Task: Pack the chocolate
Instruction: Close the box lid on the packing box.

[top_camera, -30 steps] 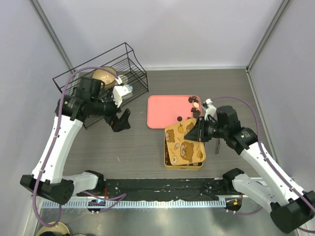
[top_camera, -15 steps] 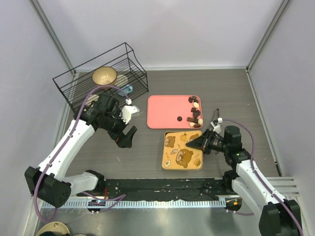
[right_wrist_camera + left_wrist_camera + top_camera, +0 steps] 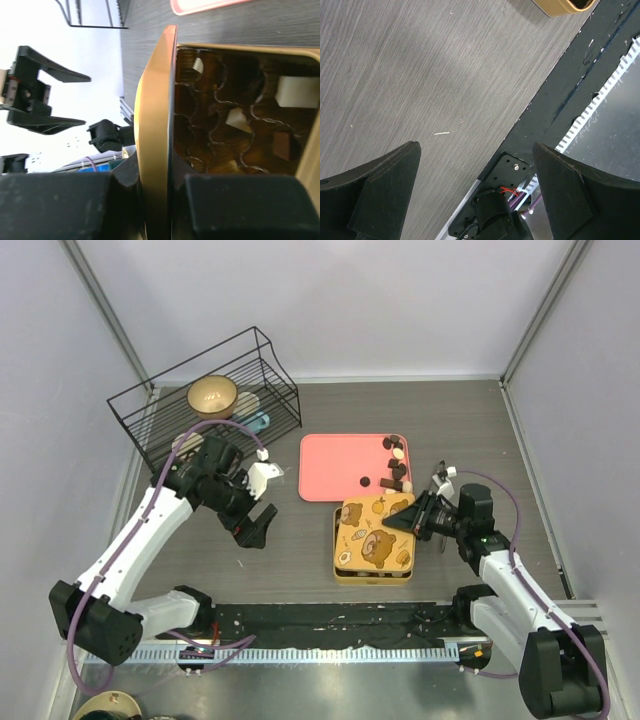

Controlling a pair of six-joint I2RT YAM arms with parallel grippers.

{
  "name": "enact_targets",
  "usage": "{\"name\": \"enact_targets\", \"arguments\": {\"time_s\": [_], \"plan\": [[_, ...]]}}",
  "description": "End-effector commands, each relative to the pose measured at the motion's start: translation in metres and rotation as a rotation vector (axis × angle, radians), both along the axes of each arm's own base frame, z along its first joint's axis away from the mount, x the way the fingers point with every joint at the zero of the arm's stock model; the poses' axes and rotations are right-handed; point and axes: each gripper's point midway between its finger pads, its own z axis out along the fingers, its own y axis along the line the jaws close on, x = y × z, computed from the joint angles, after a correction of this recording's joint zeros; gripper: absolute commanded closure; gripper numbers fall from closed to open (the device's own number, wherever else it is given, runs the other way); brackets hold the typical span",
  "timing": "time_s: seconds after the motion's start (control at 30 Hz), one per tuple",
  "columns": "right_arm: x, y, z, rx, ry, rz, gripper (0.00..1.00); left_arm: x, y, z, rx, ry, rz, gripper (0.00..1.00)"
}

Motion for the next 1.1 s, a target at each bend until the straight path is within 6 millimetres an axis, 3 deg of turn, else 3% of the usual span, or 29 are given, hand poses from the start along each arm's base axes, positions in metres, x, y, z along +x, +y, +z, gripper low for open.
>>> {"name": "enact_targets", "arguments": {"time_s": [0.0, 0.07, 0.27, 0.3, 0.47, 0.5, 0.53, 0.83, 0.9, 0.97, 1.07], "plan": [[0.001, -0.005, -0.001, -0.068, -0.012, 0.005, 0.76, -0.009, 0.001, 0.008, -0.017, -0.015, -0.021, 0.0], [-0.003, -0.007, -0.01, -0.082, 0.036, -0.002, 0.68, -0.009, 0.002, 0.008, -0.016, -0.019, -0.023, 0.0], [-0.011, -0.009, -0.028, -0.061, 0.132, -0.05, 0.63, -0.011, 0.0, 0.009, -0.028, -0.01, -0.029, 0.0], [-0.014, -0.011, -0.034, -0.08, 0.158, -0.057, 0.59, -0.011, 0.0, 0.009, -0.027, -0.011, -0.028, 0.0], [-0.015, -0.022, -0.037, -0.188, 0.192, -0.083, 0.47, -0.014, -0.001, 0.011, -0.035, -0.012, -0.038, 0.0], [-0.014, -0.023, -0.035, -0.191, 0.183, -0.094, 0.4, -0.015, -0.001, 0.012, -0.036, -0.011, -0.039, 0.0], [-0.011, -0.024, -0.033, -0.196, 0.174, -0.111, 0.14, -0.017, -0.001, 0.013, -0.043, -0.006, -0.044, 0.0], [-0.012, -0.037, -0.015, -0.298, 0.128, -0.133, 0.13, -0.019, -0.003, 0.016, -0.049, -0.008, -0.057, 0.0], [-0.018, -0.041, -0.023, -0.333, 0.18, -0.127, 0.13, -0.019, -0.004, 0.015, -0.049, -0.008, -0.061, 0.0], [-0.025, -0.046, -0.025, -0.378, 0.198, -0.117, 0.05, -0.02, -0.004, 0.015, -0.049, -0.01, -0.064, 0.0], [-0.027, -0.058, -0.021, -0.46, 0.198, -0.137, 0.02, -0.021, -0.004, 0.016, -0.051, -0.012, -0.063, 0.0]]}}
